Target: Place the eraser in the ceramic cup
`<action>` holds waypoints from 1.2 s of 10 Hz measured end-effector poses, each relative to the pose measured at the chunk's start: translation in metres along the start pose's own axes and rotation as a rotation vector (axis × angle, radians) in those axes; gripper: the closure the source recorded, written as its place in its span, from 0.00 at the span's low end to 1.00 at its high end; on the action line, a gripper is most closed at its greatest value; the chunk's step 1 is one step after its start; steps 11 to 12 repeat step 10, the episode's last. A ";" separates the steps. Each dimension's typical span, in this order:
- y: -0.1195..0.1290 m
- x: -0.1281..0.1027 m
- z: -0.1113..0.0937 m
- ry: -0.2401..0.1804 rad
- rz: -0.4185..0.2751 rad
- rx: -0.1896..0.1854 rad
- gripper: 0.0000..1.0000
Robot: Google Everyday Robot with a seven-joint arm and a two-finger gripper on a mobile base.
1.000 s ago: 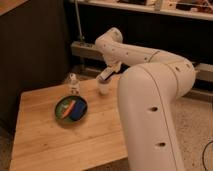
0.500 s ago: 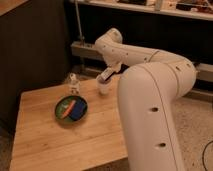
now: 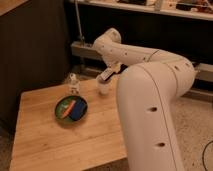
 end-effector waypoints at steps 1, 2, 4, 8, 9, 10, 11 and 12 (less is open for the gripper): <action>-0.001 -0.001 -0.001 0.001 0.002 0.000 0.21; -0.002 -0.002 -0.001 0.003 0.004 0.000 0.20; -0.003 -0.003 -0.002 0.006 0.010 0.000 0.20; -0.001 -0.002 -0.002 0.010 0.045 -0.002 0.20; -0.001 -0.002 -0.003 0.006 0.053 0.007 0.20; 0.002 0.002 -0.003 0.003 0.065 0.012 0.20; 0.002 0.002 -0.003 0.003 0.065 0.012 0.20; 0.002 0.002 -0.003 0.003 0.065 0.012 0.20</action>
